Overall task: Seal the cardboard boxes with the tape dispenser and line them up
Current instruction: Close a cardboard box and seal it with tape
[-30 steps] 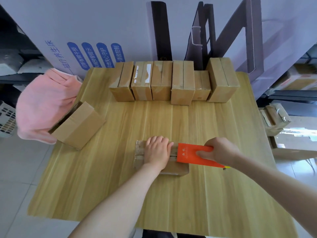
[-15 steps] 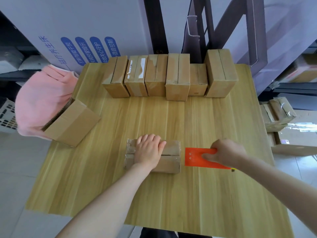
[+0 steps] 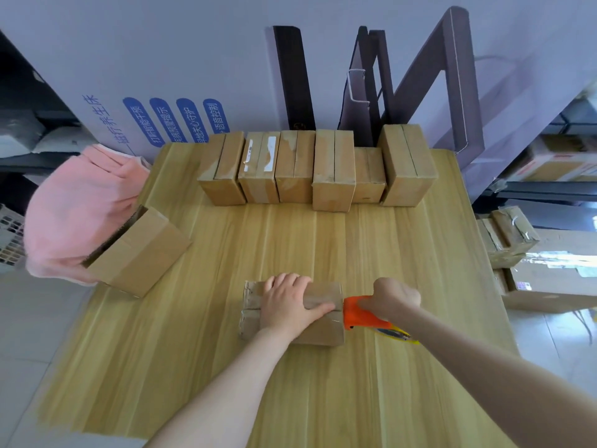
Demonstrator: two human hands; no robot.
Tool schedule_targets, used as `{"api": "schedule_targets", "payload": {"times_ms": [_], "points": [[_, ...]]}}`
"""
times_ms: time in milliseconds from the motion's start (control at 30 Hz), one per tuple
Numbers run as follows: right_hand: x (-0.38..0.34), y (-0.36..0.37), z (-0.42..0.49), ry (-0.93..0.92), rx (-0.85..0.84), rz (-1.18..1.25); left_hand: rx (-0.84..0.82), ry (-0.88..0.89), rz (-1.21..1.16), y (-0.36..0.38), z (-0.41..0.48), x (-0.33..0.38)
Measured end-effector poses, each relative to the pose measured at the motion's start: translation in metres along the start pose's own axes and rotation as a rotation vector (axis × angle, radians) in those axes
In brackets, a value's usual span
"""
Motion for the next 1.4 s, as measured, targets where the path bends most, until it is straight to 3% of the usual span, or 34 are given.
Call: {"api": "schedule_targets", "payload": {"times_ms": [133, 233, 300, 400, 467, 567, 700, 833, 967, 1133, 1400], "points": [[0.021, -0.013, -0.018, 0.007, 0.137, 0.298, 0.082, -0.309, -0.045, 0.001, -0.014, -0.003], [0.028, -0.033, -0.037, -0.139, 0.217, 0.665, 0.122, -0.617, -0.209, -0.005, -0.03, 0.001], [0.027, -0.046, -0.057, -0.242, 0.25, 0.874, 0.165, -0.708, -0.41, -0.014, -0.033, 0.006], [0.022, -0.065, -0.089, -0.351, 0.314, 1.006, 0.292, -0.527, -0.967, -0.054, -0.02, 0.012], [0.019, -0.076, -0.107, -0.409, 0.367, 1.042, 0.212, -0.352, -1.282, -0.105, -0.012, 0.018], [0.015, -0.087, -0.126, -0.464, 0.433, 1.063, -0.031, -0.211, -1.453, -0.17, -0.005, 0.023], [0.01, -0.094, -0.139, -0.501, 0.508, 1.036, -0.136, -0.046, -1.419, -0.21, -0.008, 0.023], [0.006, -0.096, -0.152, -0.55, 0.552, 1.045, -0.113, -0.06, -1.427, -0.22, -0.013, 0.02], [0.001, -0.096, -0.159, -0.581, 0.565, 1.014, -0.19, -0.055, -1.422, -0.225, -0.018, 0.018], [-0.004, -0.095, -0.168, -0.584, 0.625, 0.951, -0.051, -0.098, -1.325, -0.227, -0.018, 0.014], [-0.004, -0.086, -0.171, -0.451, 0.644, 0.744, 0.124, -0.205, -0.928, -0.216, 0.003, 0.011]]}}
Point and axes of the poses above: each hand's wrist, its own z-axis towards the middle knuckle, its own y-axis out of the palm, x = y × z, the point moved 2 cm from there along z, towards the middle knuckle, and after that the axes turned 3 degrees about y, right-handed, at the moved point
